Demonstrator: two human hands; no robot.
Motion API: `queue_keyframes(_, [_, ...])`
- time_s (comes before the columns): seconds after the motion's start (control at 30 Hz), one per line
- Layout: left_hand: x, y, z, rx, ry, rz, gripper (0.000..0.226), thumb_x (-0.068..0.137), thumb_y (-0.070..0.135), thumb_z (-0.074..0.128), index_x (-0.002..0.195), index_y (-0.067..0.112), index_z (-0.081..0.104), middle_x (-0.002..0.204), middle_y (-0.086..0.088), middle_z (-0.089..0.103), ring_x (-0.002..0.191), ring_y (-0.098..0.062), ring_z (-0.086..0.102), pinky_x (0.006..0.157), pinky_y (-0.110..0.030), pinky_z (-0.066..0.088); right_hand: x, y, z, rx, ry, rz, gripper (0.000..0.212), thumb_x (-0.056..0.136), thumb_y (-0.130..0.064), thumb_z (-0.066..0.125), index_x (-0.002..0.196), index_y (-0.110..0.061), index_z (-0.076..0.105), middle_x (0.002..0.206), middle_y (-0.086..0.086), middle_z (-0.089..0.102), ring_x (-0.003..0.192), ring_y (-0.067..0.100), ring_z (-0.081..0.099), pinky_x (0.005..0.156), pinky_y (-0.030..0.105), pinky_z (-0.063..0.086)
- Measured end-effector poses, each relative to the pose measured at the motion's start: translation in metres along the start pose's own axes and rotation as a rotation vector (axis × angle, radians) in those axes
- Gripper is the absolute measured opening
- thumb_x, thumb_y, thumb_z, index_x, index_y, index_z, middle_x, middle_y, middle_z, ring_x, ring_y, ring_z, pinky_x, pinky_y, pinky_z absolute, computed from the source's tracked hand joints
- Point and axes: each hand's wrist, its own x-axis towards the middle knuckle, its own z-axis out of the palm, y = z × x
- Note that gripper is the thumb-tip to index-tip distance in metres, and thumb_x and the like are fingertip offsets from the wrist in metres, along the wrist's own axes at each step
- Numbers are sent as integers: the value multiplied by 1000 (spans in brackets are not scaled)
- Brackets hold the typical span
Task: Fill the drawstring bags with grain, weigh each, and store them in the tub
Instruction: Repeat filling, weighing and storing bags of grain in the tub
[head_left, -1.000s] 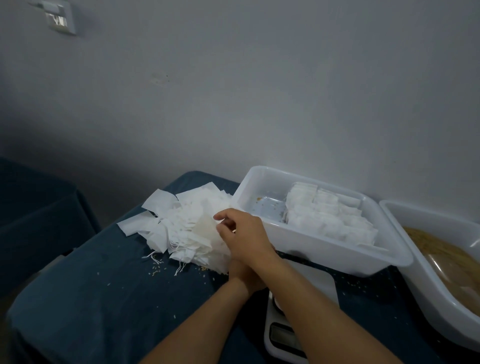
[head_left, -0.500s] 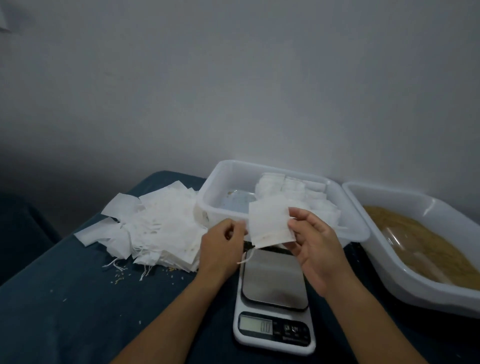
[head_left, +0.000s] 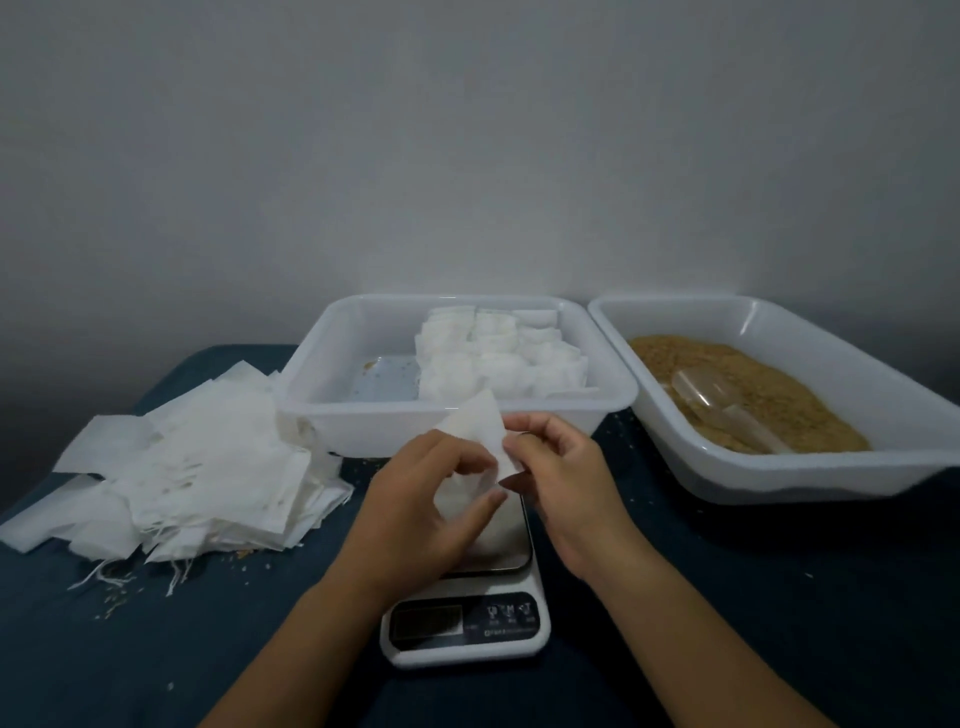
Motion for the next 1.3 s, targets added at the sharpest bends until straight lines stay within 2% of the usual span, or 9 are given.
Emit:
queue_keyframes(0.07, [-1, 2, 1, -8, 30, -22, 15, 92, 27, 79, 104, 22, 72, 100, 17, 67, 96, -5, 64, 82, -22, 51, 1, 1, -1, 30, -10, 20, 18, 99, -1, 64, 115, -6, 71, 115, 28, 72, 100, 41, 73, 77, 34, 60])
queue_keyframes(0.13, [-1, 4, 1, -33, 45, -42, 12, 94, 27, 76, 105, 22, 73, 100, 18, 68, 95, -4, 65, 82, -17, 50, 0, 0, -1, 49, -36, 34, 19, 100, -3, 63, 118, -4, 69, 119, 29, 71, 100, 39, 73, 80, 35, 60])
queue_keyframes(0.3, [-1, 5, 3, -137, 75, -73, 12, 95, 16, 76, 107, 19, 78, 100, 16, 73, 94, -10, 70, 82, -23, 55, -3, -6, -3, 79, -157, 44, 21, 102, -13, 64, 122, -9, 70, 106, 22, 72, 85, 18, 70, 74, 24, 58])
queue_keyframes(0.5, [-2, 0, 2, -268, 54, -123, 15, 99, 17, 71, 112, 22, 79, 103, 15, 77, 98, -14, 74, 82, -27, 58, -3, -9, -9, -2, -317, 1, 31, 100, -11, 67, 131, -14, 68, 105, 8, 77, 97, 20, 73, 86, 29, 59])
queue_keyframes(0.57, [-2, -1, 2, -337, 38, -163, 15, 101, 19, 69, 112, 24, 79, 104, 14, 78, 97, -15, 75, 82, -26, 58, -3, -10, -12, -44, -347, -17, 35, 97, -8, 70, 132, -16, 68, 102, 4, 77, 96, 19, 72, 84, 28, 58])
queue_keyframes(0.73, [0, 3, 0, -536, 43, -262, 15, 97, 26, 69, 106, 33, 79, 98, 6, 80, 93, -17, 77, 82, -22, 58, -3, -10, -13, -81, -292, -89, 42, 92, -4, 77, 128, -25, 71, 112, 1, 77, 97, 14, 74, 79, 23, 57])
queue_keyframes(0.87, [1, 3, -1, -676, 49, -347, 15, 94, 25, 70, 105, 30, 80, 98, -2, 81, 89, -22, 78, 77, -27, 61, -3, -5, -10, -66, -285, -117, 39, 87, -12, 78, 123, -26, 74, 98, -4, 73, 90, 13, 72, 77, 23, 56])
queue_keyframes(1.13, [3, 8, -4, -739, 25, -325, 29, 98, 5, 63, 108, 26, 81, 100, -5, 81, 92, -22, 78, 79, -26, 60, -2, -3, -10, -55, -316, -118, 40, 86, -22, 75, 125, -21, 73, 93, -4, 72, 85, 13, 69, 75, 23, 54])
queue_keyframes(1.3, [2, 8, -5, -717, 14, -324, 22, 101, 5, 66, 118, 16, 75, 99, -8, 80, 92, -27, 79, 79, -29, 62, -5, -3, -8, -85, -342, -147, 41, 85, -23, 79, 126, -25, 73, 94, -9, 70, 93, 11, 71, 79, 23, 56])
